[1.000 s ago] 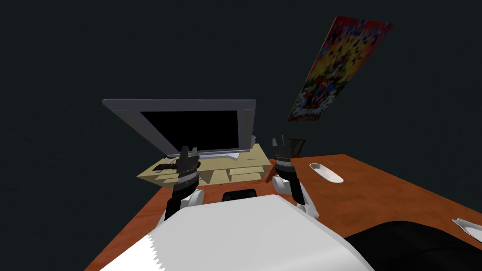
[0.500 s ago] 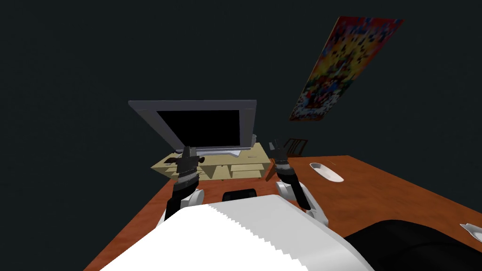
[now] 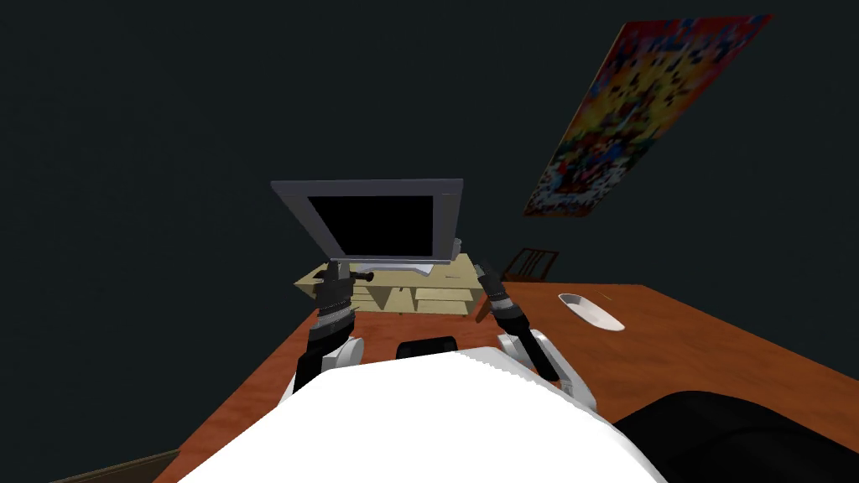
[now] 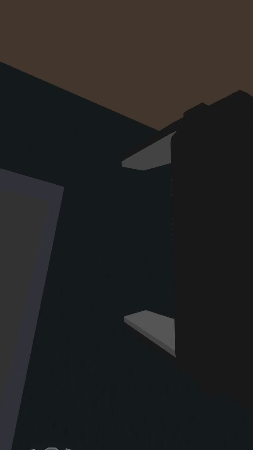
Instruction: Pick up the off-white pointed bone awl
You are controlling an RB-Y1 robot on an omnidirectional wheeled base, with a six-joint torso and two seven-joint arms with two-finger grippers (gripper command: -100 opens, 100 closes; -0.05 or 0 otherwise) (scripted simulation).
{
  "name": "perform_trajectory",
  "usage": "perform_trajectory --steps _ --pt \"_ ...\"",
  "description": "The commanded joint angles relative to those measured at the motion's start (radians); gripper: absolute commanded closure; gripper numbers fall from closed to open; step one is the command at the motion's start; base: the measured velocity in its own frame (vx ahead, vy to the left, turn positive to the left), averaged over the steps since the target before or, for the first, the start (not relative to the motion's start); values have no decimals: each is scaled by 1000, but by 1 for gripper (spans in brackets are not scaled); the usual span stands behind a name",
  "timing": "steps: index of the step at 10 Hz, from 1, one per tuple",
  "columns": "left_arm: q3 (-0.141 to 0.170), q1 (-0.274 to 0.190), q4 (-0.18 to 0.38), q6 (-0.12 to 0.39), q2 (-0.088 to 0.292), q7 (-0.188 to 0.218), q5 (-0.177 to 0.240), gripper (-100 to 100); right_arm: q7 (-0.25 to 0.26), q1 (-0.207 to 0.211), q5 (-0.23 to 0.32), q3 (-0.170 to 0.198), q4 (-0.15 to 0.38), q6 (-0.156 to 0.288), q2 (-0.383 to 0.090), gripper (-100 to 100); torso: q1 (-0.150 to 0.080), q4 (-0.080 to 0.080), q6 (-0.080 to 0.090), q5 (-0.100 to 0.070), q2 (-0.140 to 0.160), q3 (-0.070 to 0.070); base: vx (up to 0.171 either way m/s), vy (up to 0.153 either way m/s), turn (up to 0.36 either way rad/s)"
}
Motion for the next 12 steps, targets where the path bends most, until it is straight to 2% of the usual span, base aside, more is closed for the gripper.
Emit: perform_trajectory --steps 1,2,3,5,6,7,8,10,11,12 --pt "0 0 0 0 0 0 0 0 -4 23 31 17 23 15 -50 -100 0 0 0 0 0 0 -64 5 166" --pt "0 0 0 0 0 0 0 0 -8 39 60 32 54 21 -77 -100 0 0 0 0 -1 -1 -88 23 297" --pt "0 0 0 0 0 0 0 0 -8 39 60 32 55 21 -91 -100 1 0 -1 0 0 0 -66 10 87" --pt "0 0 0 0 0 0 0 0 -17 68 124 67 121 32 -159 -100 0 -1 -1 0 -2 -1 -54 13 259" --pt "0 0 0 0 0 0 0 0 -17 68 124 67 130 32 -172 -100 0 -1 -1 0 -3 -2 -29 7 136" --pt "0 0 0 0 0 0 0 0 -22 81 159 87 159 37 -211 -100 0 -1 0 0 -4 -2 -18 12 253" --pt "0 0 0 0 0 0 0 0 -22 81 159 87 171 37 -211 -100 0 -1 -1 0 -5 -3 -8 3 111" --pt "0 0 0 0 0 0 0 0 -33 102 227 129 249 46 -279 -100 0 -1 -1 0 -6 -3 -1 14 314" --pt "0 0 0 0 0 0 0 0 -33 102 234 129 261 46 -287 -100 0 -1 -1 0 -6 -4 7 1 177" --pt "0 0 0 0 0 0 0 0 -38 109 274 153 300 51 -323 -100 -1 -1 0 0 -7 -4 14 5 241"
